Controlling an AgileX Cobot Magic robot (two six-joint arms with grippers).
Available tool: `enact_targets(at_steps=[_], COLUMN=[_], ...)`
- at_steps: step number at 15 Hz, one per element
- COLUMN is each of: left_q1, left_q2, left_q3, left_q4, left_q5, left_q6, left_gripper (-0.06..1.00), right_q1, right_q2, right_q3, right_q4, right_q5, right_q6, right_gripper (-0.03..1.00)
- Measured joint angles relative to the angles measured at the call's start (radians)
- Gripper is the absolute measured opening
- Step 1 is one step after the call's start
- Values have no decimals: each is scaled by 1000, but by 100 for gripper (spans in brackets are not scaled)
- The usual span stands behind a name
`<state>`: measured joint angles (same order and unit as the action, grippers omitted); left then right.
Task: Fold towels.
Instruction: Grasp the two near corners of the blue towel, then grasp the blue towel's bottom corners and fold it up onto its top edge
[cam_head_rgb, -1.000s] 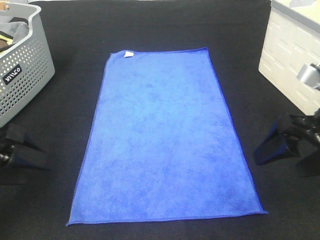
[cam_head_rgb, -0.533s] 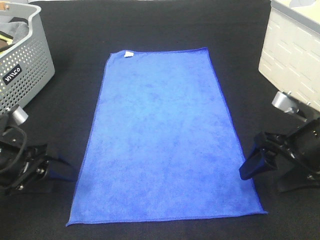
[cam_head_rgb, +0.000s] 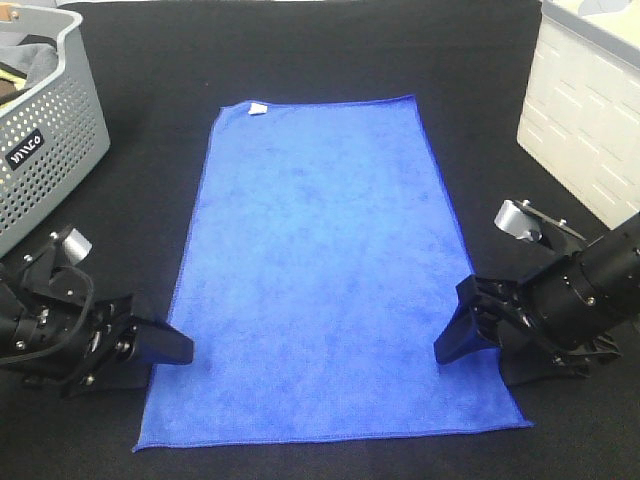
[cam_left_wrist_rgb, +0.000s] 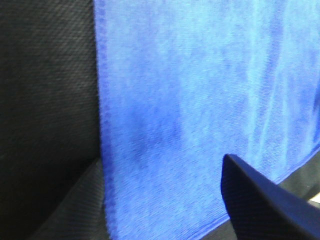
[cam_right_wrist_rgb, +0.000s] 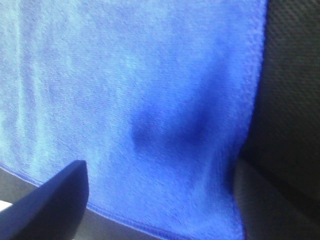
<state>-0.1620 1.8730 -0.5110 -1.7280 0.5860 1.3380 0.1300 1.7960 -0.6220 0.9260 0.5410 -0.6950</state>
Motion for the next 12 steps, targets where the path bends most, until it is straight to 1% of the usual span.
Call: enact_targets(at_steps=[2, 3, 4, 5, 6, 7, 8, 9, 11, 12], left_q1=[0, 0, 0, 0, -1, -1, -1, -1, -1, -1], left_q2=[39, 59, 77, 86, 93, 99, 100, 100, 94, 77], left_q3=[-28, -40, -51, -58, -62, -63, -64, -64, -64, -64], left_q4=[-4, -5, -5, -5, -2, -1, 0, 0, 17, 61], left_q5=[52, 71, 82, 78, 59, 40, 33, 31, 29, 24], left_q6=[3, 3, 3, 3, 3, 3, 3, 3, -1, -19], left_gripper=[62, 59, 53, 43, 30, 11, 2, 0, 0, 0], right_q1=[0, 0, 0, 0, 0, 0, 0, 0, 0, 0], right_q2=[21, 30, 35, 42, 45, 53, 54, 54, 50, 37], right_q3=[0, 0, 0, 0, 0, 1, 2, 3, 3, 3], right_q4=[48, 76, 84, 84, 84, 82, 88, 95, 97, 92], right_q5=[2, 3, -2, -12, -25, -39, -42, -43, -38, -32], right_q6=[-31, -49, -56, -57, -58, -56, -54, -52, -46, -31], right_gripper=[68, 61, 53, 41, 28, 8, 1, 0, 0, 0])
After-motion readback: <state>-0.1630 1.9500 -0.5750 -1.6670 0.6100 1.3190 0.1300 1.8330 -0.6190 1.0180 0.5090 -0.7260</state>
